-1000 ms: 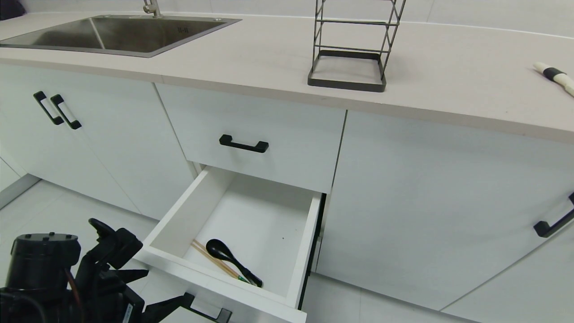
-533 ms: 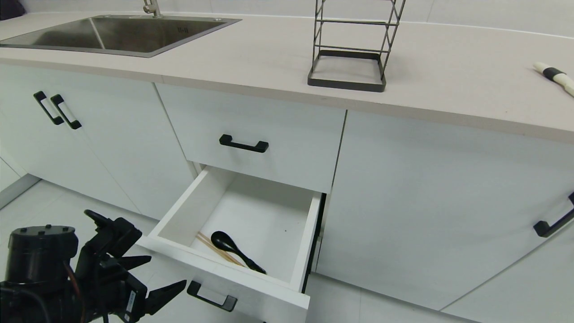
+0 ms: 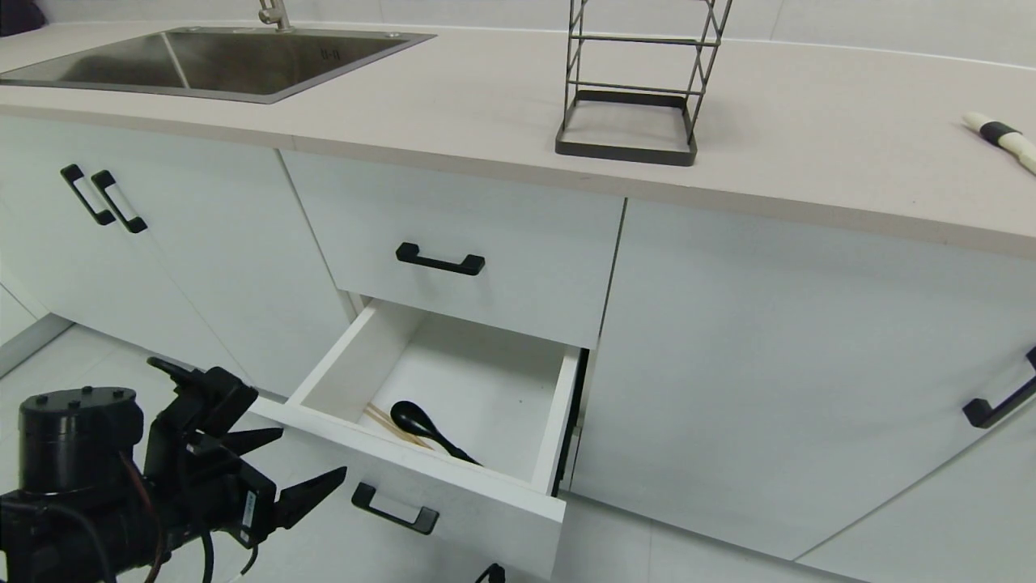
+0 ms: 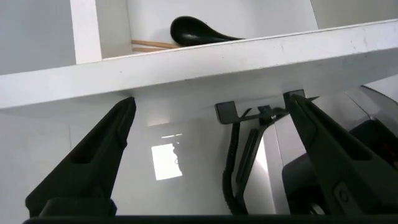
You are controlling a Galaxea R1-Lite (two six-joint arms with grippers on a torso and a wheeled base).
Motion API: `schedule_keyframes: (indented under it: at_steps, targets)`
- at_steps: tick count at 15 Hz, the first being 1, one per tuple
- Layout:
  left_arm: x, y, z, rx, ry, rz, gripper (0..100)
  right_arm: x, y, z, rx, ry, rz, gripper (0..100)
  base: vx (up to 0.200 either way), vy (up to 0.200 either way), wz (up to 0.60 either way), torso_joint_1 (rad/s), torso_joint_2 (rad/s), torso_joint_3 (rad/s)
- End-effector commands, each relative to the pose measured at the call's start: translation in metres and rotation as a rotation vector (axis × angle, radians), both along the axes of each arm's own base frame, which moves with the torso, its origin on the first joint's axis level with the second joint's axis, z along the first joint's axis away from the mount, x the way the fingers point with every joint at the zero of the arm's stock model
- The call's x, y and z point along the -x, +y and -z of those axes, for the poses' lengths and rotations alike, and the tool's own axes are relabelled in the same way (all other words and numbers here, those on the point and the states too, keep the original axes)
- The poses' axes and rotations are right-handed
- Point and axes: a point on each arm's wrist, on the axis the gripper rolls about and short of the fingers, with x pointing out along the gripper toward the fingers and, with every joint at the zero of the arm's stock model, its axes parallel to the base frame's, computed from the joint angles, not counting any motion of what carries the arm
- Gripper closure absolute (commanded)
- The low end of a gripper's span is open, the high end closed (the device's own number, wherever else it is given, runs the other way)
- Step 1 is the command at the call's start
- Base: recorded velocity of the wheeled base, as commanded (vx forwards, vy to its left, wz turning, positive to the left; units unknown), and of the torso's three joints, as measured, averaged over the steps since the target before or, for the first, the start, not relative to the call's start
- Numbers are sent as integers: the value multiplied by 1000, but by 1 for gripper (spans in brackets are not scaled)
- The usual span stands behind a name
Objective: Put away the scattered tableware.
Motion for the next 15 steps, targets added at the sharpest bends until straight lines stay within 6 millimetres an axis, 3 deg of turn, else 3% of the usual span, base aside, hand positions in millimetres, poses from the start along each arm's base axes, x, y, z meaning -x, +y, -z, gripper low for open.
schedule_keyframes:
  at_steps: [1,15]
  targets:
    - [-6,-2,6,3,15,2,0,0,0,0,0,2,0,0,0,0,0,0,0,0]
    - [-52,-9,-9,19,-83,6,0,0,0,0,0,2,0,0,0,0,0,0,0,0]
